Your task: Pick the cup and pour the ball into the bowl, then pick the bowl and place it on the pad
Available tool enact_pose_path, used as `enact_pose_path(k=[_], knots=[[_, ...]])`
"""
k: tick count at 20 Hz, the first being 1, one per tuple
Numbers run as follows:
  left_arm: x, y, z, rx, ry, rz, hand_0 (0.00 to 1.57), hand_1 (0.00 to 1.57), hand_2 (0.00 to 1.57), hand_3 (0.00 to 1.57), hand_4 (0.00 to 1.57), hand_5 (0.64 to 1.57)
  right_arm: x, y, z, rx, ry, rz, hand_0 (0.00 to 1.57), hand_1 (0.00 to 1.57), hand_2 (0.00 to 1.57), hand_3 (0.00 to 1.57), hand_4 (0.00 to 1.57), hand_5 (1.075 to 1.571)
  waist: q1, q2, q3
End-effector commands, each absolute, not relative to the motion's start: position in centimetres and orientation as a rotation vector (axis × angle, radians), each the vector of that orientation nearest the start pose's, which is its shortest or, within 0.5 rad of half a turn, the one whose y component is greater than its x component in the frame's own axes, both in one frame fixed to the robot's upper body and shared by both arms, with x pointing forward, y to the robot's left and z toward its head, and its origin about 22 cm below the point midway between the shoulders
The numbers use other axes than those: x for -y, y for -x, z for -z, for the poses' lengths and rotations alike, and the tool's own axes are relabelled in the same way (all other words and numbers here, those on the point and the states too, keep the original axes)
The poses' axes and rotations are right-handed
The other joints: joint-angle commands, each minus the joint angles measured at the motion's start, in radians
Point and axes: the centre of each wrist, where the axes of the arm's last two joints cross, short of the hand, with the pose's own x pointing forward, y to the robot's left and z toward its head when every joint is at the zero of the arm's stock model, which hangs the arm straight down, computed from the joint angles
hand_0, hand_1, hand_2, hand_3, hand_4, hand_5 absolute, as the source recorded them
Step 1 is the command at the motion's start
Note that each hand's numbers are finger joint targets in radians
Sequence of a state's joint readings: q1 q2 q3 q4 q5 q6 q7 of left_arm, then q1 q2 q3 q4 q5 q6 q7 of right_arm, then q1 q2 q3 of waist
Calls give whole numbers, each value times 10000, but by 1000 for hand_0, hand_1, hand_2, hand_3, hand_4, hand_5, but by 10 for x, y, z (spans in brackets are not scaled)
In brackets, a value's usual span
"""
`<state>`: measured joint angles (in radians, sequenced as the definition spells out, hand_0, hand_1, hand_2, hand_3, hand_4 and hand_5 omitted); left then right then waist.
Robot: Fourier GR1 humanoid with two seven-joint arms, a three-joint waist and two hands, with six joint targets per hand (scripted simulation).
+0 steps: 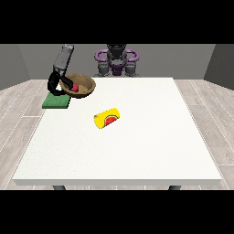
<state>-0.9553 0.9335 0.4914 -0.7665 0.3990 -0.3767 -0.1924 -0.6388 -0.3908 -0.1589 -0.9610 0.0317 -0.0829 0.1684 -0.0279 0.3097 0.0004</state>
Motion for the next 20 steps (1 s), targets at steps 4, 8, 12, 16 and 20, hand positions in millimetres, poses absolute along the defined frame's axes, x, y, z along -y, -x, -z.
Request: enact_pose_path(k=[4,8,12,16,20], knots=[[-487,-335,-327,23114,-2240,-537,0,0,0,0,0,1533,395,-372,-97,15216,4551,-884,1571,1571,1571,1483,1309,1532,-123,481,9],[-487,-324,-354,23329,-2287,-337,0,0,0,0,0,1536,414,-376,-107,15244,4122,-162,1571,1571,1571,1108,1296,1537,124,646,10],[-492,-312,-370,24214,-2728,-62,0,0,0,0,202,1532,430,-378,-128,15931,4153,200,1571,1571,1571,779,1293,1551,229,1568,7],[-482,-304,-387,24372,-2439,-159,0,0,0,0,49,1537,460,-365,-125,16095,4860,32,1571,1571,1571,465,1278,1552,365,1865,18],[-468,-310,-373,23961,-1847,178,0,0,0,0,0,1528,481,-351,-111,15499,4870,269,1571,1571,1571,577,1246,1559,592,1180,15]])
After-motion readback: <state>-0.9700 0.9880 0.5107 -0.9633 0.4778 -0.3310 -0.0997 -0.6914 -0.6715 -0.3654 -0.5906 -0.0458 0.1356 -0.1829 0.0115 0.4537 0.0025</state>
